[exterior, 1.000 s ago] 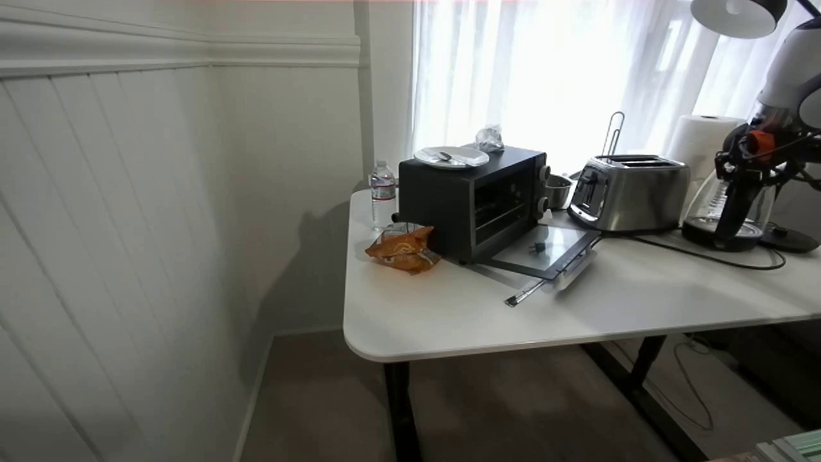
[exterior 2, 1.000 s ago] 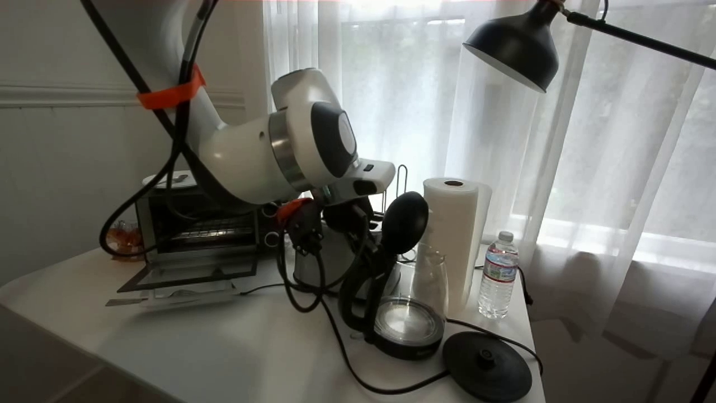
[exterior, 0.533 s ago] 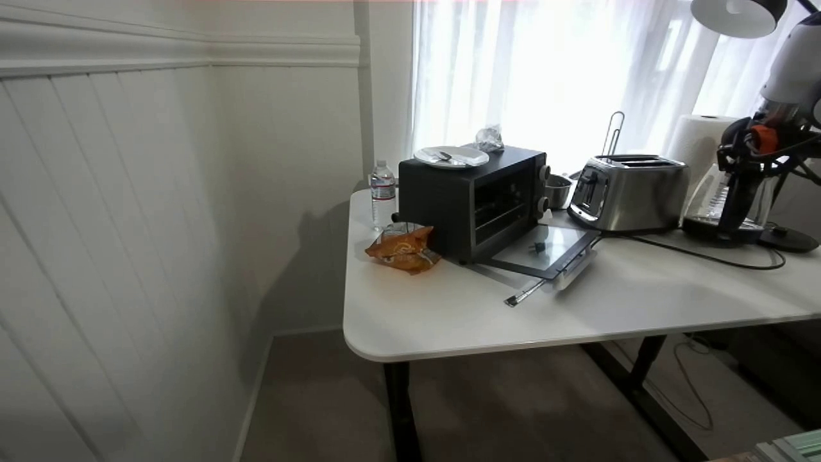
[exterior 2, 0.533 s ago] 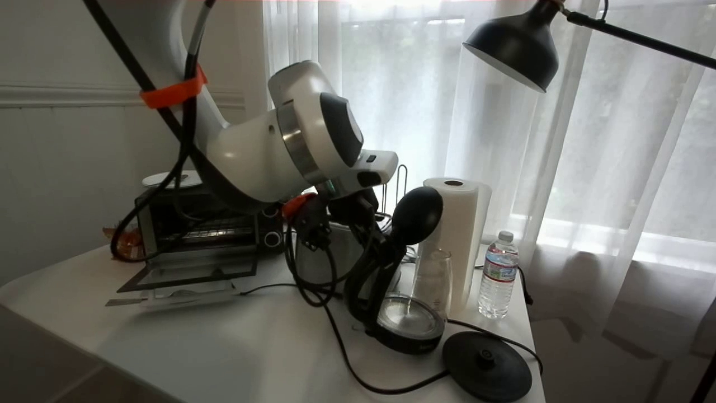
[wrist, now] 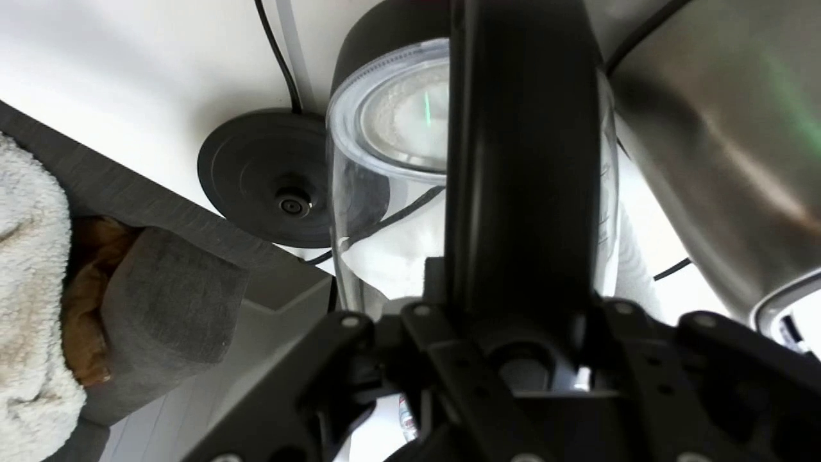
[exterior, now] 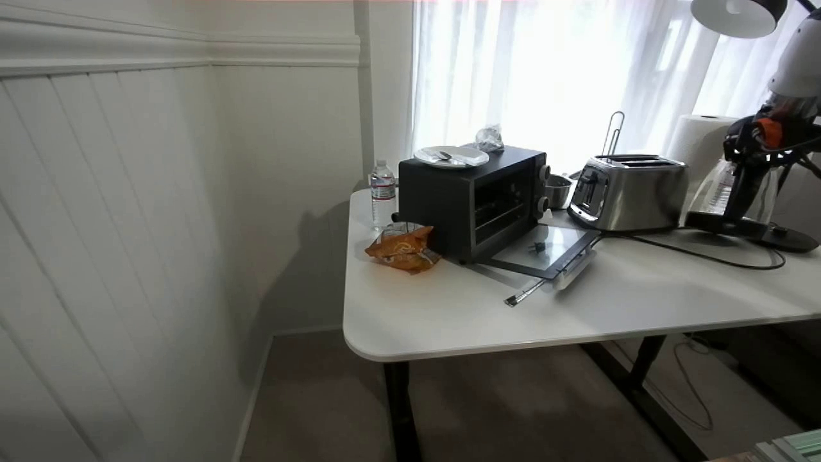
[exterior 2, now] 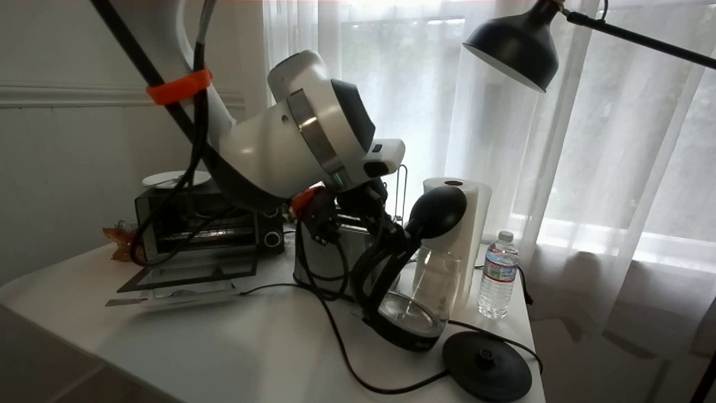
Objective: Put the kettle on its electric base
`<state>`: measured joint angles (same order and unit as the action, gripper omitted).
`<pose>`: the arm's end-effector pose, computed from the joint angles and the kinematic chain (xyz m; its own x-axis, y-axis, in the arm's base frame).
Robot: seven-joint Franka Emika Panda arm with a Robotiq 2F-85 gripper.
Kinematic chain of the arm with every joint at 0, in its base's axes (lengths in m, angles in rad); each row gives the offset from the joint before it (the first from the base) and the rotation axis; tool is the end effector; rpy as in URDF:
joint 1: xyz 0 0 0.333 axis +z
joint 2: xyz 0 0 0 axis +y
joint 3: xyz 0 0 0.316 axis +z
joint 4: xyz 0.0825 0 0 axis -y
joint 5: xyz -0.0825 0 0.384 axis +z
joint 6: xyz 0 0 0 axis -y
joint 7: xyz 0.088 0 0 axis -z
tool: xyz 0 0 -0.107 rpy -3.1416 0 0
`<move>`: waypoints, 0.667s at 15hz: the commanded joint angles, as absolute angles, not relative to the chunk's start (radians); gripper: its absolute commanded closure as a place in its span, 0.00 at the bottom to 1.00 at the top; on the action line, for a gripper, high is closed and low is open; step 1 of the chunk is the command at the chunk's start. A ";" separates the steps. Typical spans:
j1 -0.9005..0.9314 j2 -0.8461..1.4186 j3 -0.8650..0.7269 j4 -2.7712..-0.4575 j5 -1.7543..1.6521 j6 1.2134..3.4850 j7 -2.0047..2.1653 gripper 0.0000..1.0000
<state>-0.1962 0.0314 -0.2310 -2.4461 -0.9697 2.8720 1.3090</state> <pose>0.4717 -0.1638 0.3148 0.5709 -0.6298 0.5267 -0.7474 -0.6642 0.0159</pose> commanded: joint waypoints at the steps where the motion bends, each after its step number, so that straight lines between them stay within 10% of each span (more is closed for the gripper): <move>1: -0.201 -0.026 -0.243 -2.436 -1.053 2.886 1.385 0.82; 10: -0.208 -0.051 -0.253 -2.424 -1.120 2.878 1.462 0.82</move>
<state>-0.1974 0.0017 -0.2423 -2.4324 -1.0560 2.8722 1.4093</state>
